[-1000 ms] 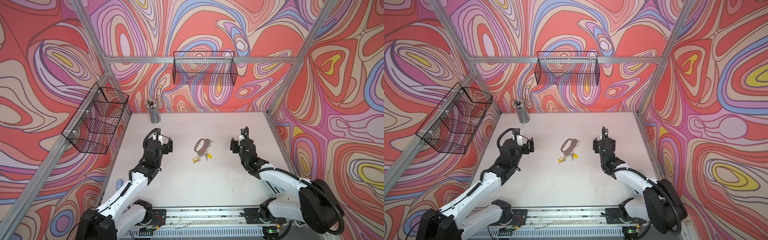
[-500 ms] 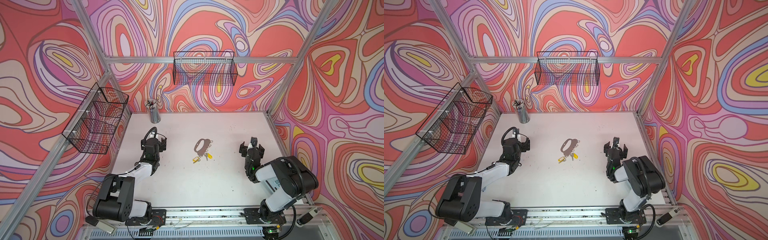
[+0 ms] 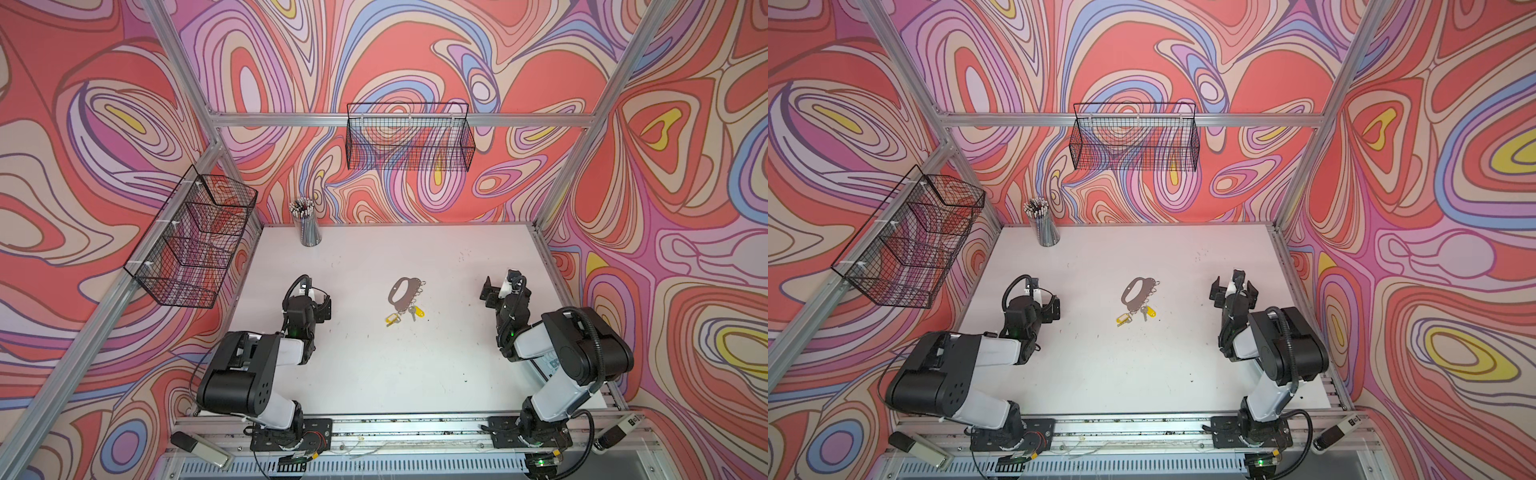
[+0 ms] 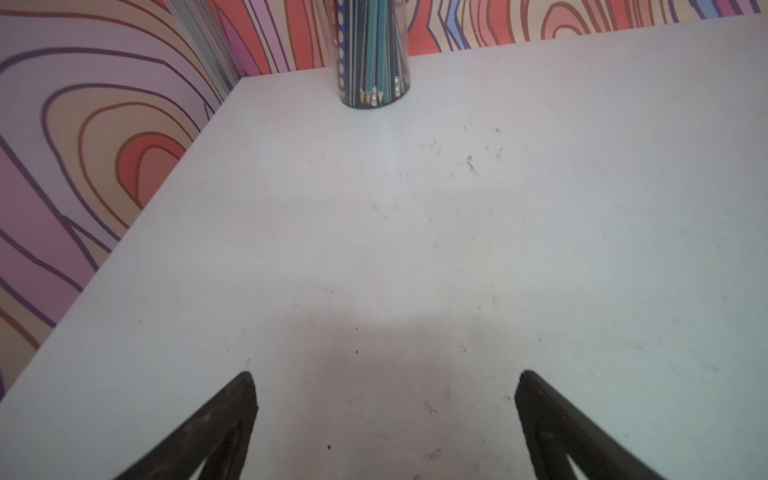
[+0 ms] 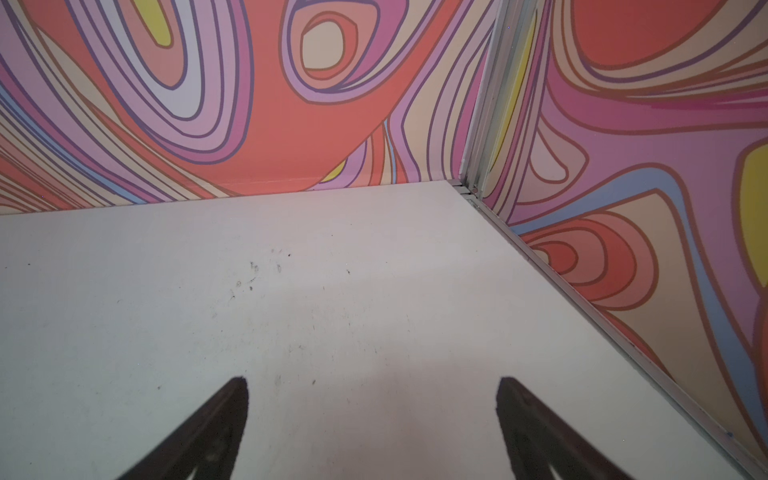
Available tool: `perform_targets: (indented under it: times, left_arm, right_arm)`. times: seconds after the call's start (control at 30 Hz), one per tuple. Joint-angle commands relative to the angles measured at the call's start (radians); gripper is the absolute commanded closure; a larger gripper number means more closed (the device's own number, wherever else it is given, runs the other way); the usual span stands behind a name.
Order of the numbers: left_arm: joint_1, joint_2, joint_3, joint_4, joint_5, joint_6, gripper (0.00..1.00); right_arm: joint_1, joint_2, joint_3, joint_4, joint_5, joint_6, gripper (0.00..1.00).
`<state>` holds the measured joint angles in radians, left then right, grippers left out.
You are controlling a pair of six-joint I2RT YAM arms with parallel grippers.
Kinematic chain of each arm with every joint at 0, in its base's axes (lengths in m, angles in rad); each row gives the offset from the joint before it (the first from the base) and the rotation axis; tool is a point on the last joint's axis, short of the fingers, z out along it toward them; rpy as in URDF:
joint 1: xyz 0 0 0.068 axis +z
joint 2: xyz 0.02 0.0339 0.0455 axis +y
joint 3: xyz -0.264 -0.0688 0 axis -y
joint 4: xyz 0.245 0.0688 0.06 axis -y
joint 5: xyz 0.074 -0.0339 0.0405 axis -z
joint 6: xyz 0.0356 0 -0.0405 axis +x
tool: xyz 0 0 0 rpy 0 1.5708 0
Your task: Put the keys on the keyring
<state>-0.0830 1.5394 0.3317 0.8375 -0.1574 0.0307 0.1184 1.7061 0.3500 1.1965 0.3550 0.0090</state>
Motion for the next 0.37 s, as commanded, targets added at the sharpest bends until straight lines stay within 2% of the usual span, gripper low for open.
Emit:
perform_targets:
  times: [0.0,0.1,0.2,0.33]
  left_arm:
    - [0.017,-0.006,0.006,0.118,0.094,0.017,0.0]
    - [0.029,-0.002,0.035,0.067,0.083,-0.004,0.0]
    - [0.031,0.003,0.038,0.069,0.039,-0.02,0.0]
    - [0.031,0.002,0.038,0.069,0.038,-0.021,0.0]
  right_arm:
    - [-0.005,0.008,0.015,-0.007,0.014,0.012,0.02]
    - [-0.003,0.011,0.011,0.006,0.019,0.01,0.02]
    - [-0.005,0.012,0.012,0.007,0.019,0.008,0.02]
    - [-0.005,0.01,0.013,0.003,0.015,0.011,0.02]
